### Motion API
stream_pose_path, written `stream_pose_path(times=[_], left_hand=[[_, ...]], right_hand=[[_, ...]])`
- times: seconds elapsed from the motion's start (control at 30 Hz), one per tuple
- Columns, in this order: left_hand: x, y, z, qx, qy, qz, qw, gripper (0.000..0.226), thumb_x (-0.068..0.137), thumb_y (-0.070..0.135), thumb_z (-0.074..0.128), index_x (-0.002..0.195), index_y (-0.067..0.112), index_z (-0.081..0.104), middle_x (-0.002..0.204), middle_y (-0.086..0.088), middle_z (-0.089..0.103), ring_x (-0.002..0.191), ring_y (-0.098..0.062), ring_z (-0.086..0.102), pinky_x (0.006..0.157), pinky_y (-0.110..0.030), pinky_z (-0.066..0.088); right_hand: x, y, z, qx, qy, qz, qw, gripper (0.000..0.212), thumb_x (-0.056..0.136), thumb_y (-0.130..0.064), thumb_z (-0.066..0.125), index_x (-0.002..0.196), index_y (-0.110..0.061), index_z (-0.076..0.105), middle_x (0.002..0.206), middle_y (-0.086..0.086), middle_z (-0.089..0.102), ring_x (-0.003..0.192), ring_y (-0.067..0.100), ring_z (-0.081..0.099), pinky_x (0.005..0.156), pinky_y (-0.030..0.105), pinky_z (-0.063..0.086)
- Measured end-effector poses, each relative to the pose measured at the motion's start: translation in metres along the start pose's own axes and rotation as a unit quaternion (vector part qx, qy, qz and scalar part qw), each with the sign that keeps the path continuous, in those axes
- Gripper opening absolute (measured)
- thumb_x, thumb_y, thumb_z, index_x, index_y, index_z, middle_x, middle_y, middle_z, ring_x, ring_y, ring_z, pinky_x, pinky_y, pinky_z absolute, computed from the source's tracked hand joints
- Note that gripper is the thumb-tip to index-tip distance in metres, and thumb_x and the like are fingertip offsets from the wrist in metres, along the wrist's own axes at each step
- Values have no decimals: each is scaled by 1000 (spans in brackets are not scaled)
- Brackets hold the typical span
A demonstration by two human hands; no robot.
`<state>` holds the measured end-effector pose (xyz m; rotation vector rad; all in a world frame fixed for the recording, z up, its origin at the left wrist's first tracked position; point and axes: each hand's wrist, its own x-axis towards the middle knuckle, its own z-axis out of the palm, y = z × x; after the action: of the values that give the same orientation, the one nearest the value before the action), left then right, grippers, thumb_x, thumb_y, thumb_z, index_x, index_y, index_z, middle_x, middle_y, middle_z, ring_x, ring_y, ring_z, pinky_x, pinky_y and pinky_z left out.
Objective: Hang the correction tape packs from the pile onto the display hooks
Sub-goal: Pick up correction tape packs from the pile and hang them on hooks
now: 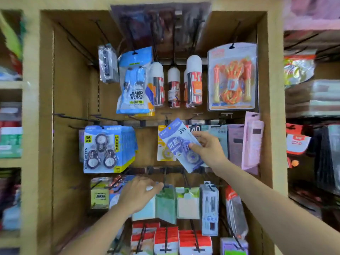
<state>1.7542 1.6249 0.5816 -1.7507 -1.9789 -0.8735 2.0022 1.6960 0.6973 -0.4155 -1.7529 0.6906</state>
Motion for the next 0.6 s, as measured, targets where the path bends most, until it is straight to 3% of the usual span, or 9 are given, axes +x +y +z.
stream_pose_path(times=[0.1,0.2,0.3,0.43,0.6], left_hand=[[-6,6,0,24,21,-5,999,87,72,90,13,96,31,73,95,14,60,102,-10,57,70,-30,36],[-8,2,6,21,39,-8,999,88,72,95,13,88,30,69,88,13,58,93,-10,57,64,-31,35],[-6,-2,12,24,60,1,998,94,71,97,4,87,31,69,87,14,57,88,-7,55,65,-30,35],[-6,-2,14,29,61,4,998,93,71,98,2,85,32,67,89,16,58,89,-6,55,68,-29,40],[-5,-2,17,25,77,4,997,88,73,97,5,82,34,65,88,17,58,89,-4,55,68,-28,41]], right_hand=[[11,7,17,26,4,6,1000,24,90,-5,68,103,-26,66,94,9,73,75,13,70,64,29,55],[17,19,29,43,21,15,999,22,92,-11,67,109,-25,65,99,10,73,77,17,72,68,38,60],[18,27,37,58,30,-4,998,23,93,-15,66,113,-26,66,99,6,74,80,19,73,71,43,61],[14,37,40,98,68,-5,993,23,94,-16,66,107,-35,65,100,1,75,86,16,73,71,39,61],[16,48,39,101,53,-10,993,23,92,-17,70,113,-27,65,103,1,75,87,13,73,72,37,62]])
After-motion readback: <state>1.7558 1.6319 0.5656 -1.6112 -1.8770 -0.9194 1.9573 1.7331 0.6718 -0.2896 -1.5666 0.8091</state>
